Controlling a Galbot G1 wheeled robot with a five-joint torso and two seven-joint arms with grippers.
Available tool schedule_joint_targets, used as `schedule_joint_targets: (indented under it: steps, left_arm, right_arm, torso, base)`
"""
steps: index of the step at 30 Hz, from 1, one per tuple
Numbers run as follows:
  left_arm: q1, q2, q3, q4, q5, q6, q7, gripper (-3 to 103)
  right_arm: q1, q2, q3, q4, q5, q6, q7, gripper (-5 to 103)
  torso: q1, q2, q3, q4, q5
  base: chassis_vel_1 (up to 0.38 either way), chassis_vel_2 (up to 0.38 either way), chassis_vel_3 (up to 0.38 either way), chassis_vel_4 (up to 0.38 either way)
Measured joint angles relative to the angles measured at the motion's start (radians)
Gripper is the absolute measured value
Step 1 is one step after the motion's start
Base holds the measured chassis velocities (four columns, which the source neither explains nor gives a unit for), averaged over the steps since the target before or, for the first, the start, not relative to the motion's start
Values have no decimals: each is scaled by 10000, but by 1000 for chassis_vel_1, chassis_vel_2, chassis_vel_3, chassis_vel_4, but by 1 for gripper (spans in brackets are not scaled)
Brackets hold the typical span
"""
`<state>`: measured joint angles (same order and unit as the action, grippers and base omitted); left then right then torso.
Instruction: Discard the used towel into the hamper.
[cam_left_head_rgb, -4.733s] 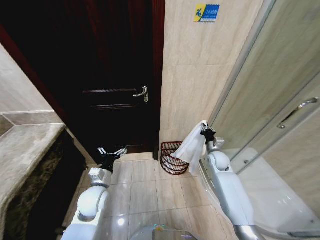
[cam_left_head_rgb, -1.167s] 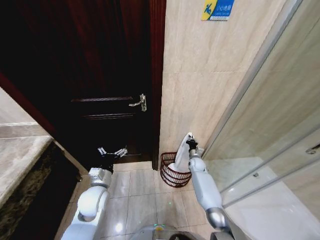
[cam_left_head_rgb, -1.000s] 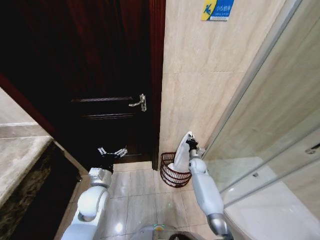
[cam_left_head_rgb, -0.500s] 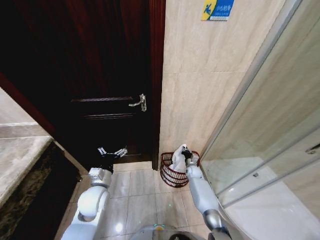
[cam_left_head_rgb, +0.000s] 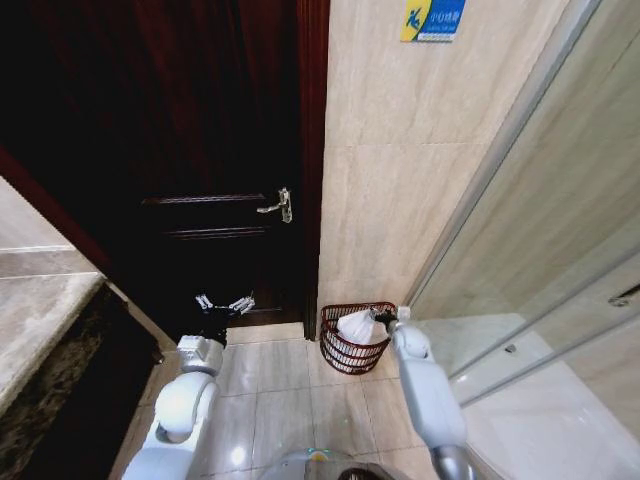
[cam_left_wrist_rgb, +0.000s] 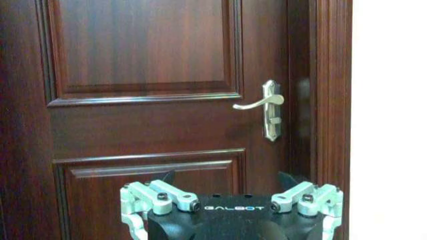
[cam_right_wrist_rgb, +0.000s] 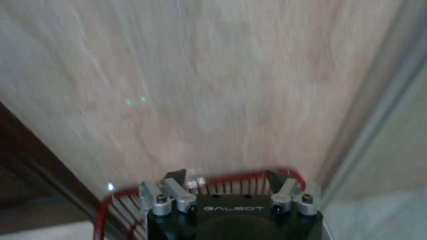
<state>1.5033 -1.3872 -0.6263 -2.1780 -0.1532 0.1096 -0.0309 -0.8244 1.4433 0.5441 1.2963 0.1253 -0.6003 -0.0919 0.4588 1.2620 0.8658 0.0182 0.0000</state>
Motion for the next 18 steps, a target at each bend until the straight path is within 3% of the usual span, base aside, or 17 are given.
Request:
schedule_joint_targets:
  steps: [1,4,8,15,16,18]
  left_arm:
    - [0,0,0,0,0,0,0,100]
    - [0,0,0,0,0,0,0,100]
    - [0,0,1,0,0,0,2,100]
    - [0,0,0,0,0,0,0,100]
    - [0,0,0,0,0,0,0,100]
    - [0,0,1,0,0,0,2,100]
  right_arm:
    - [0,0,0,0,0,0,0,79]
    - [151,-161,-165,28,-594,274,-203,94]
    - [-437,-197,-126,835,-203,877,-91,100]
    - [-2600,-361,283,3004,-238,3779,423,100]
    - [-2600,-361,283,3004,-238,3779,423,100]
    - [-3365,-273,498,3746,-180,5322,821,100]
  torso:
    - [0,0,0,0,0]
    - [0,0,1,3,1]
    - [2,0,0,2,1]
    - [-1,0,-1,-2,0]
    - [-1,0,-1,-2,0]
    - [-1,0,-1,-4,3]
  base:
    - [0,0,0,0]
    - [0,0,0,0]
    - [0,0,0,0]
    - [0,0,0,0]
    - [0,0,0,0]
    - [0,0,0,0]
